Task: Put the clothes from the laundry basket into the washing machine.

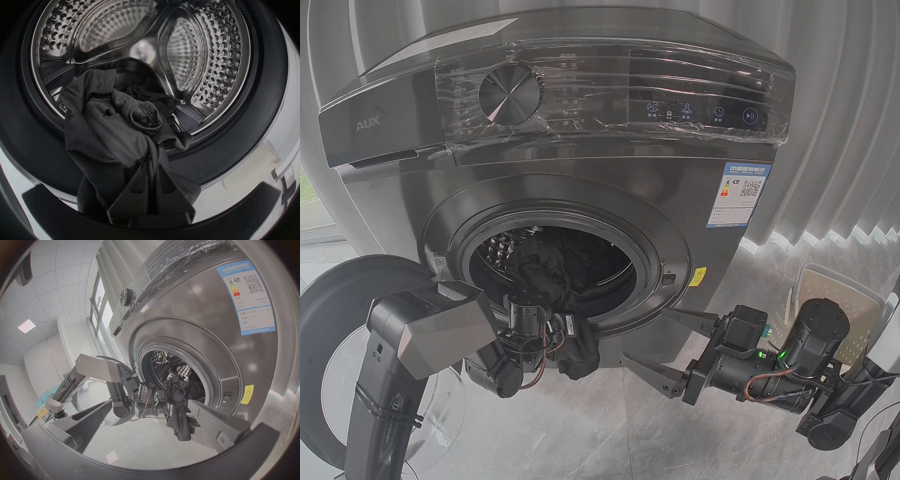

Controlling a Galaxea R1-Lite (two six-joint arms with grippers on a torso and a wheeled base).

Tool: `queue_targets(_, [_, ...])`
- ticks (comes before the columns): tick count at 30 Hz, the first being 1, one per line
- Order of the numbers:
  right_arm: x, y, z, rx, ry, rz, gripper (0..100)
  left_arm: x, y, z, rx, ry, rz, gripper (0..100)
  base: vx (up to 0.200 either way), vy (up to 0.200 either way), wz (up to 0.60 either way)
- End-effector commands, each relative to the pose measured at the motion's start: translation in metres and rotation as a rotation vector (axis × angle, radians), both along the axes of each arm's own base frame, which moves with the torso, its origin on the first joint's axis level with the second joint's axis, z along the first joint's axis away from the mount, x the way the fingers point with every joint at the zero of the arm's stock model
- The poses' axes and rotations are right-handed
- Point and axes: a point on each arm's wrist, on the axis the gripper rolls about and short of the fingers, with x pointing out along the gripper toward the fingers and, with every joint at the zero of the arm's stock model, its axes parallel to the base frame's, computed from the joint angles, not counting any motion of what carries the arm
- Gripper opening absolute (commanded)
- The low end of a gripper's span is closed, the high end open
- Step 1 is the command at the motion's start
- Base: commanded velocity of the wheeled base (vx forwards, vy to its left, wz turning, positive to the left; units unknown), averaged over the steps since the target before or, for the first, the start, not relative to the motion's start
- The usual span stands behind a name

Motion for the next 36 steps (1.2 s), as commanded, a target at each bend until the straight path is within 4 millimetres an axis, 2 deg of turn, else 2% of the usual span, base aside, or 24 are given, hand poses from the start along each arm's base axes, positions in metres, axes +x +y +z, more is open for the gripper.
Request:
queue_targets(1, [0.0, 0.0, 0.002, 0.005, -0.006, 0.001, 100, 0.003, -0.001, 0.006, -0.014, -0.026, 0.001, 0, 0.0, 0.0, 0.0])
queue_targets(7, [0.001, 0.001, 0.004, 0.012, -0.012, 0.0, 100, 0.022, -0.008, 0.05, -0.096, -0.181, 0.022, 0, 0.0, 0.0, 0.0])
queue_targets(15, [0.001, 0.001, 0.004, 0.014, -0.015, 0.0, 100, 0.034, -0.013, 0.089, -0.172, -0.332, 0.036, 0, 0.0, 0.0, 0.0])
queue_targets(20, [0.001, 0.001, 0.004, 0.014, -0.015, 0.0, 100, 0.05, -0.011, 0.114, -0.217, -0.436, 0.087, 0, 0.0, 0.0, 0.0])
queue_targets(25, [0.001, 0.001, 0.005, 0.016, -0.017, 0.0, 100, 0.055, -0.011, 0.121, -0.228, -0.466, 0.098, 0, 0.0, 0.0, 0.0])
queue_targets(36, [0.001, 0.001, 0.005, 0.016, -0.017, 0.0, 100, 0.059, -0.003, 0.108, -0.21, -0.442, 0.113, 0, 0.0, 0.0, 0.0])
